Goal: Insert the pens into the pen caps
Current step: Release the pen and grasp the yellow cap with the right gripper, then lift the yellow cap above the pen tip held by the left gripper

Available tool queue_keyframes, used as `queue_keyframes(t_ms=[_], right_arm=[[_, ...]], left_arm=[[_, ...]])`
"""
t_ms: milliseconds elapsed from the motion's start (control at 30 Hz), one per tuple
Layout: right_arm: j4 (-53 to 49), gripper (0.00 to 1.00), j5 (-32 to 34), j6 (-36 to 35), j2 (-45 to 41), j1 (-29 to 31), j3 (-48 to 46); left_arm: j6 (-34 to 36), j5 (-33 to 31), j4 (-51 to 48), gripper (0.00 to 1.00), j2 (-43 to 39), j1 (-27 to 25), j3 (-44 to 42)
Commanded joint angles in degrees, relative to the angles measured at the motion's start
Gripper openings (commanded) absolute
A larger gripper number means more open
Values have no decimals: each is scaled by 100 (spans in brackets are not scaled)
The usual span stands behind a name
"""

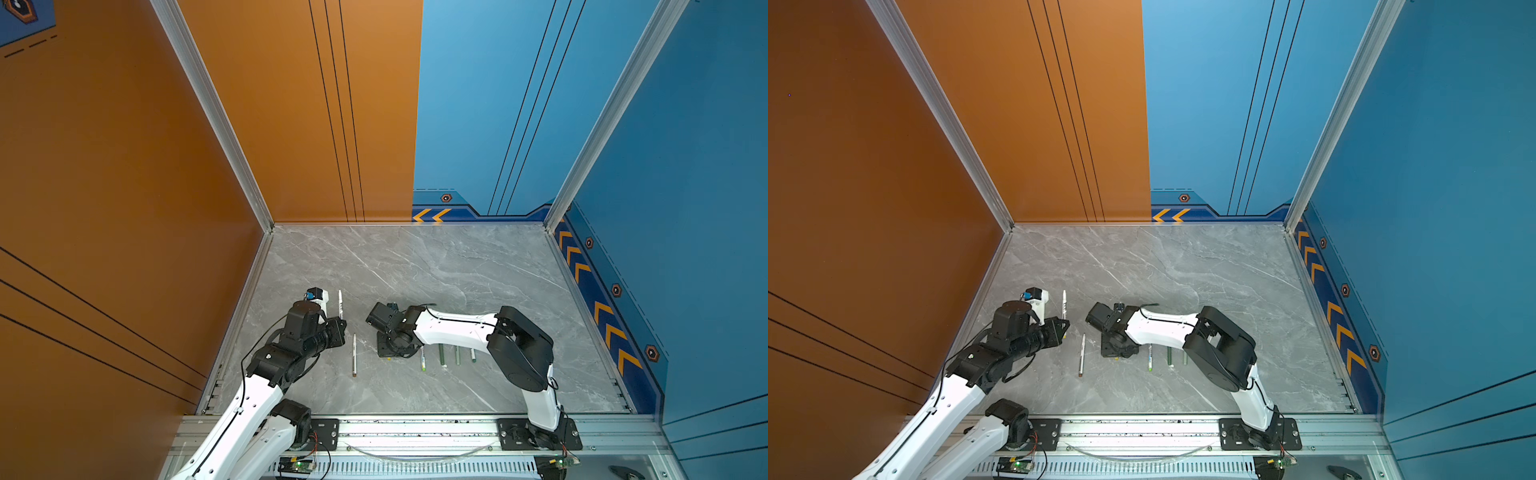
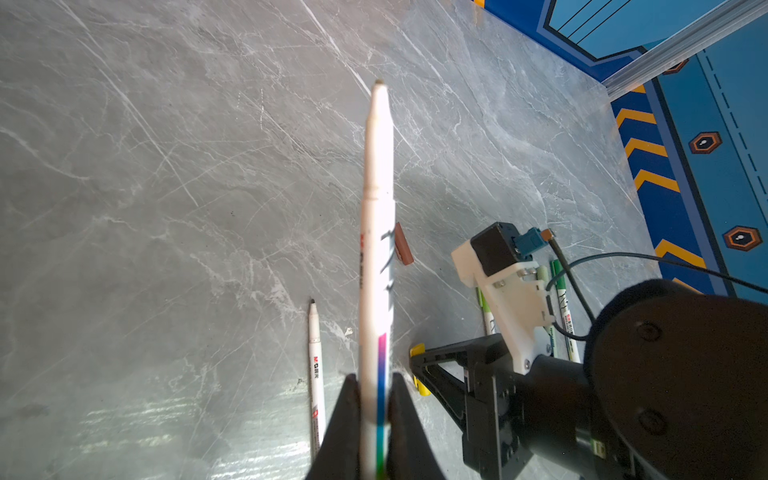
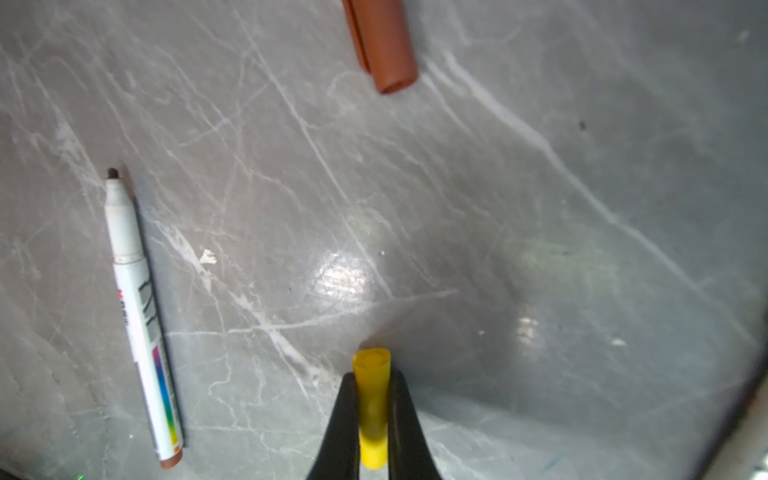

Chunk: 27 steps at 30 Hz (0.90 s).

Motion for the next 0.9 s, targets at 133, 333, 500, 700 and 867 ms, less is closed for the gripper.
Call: queue_keyframes(t_ms=[133,333,500,700,867], right_arm=[[-306,1,250,-217,-134,-36,69],[51,1,279,-256,-1118,-416,36],[650,1,296,60,-2082,-928,-379],[1496,0,427,738,-3179,-1471,-1160],[1792,0,312,917,-3485,-1614,-1303]], left_arm=[[46,133,-96,0,7,78,135],[217,993,258,0,156,42,116],[376,1724,546,0,324,-114,138],[716,2340,733,0,572,-554,208],[861,2354,857,0,851,-1038,324]])
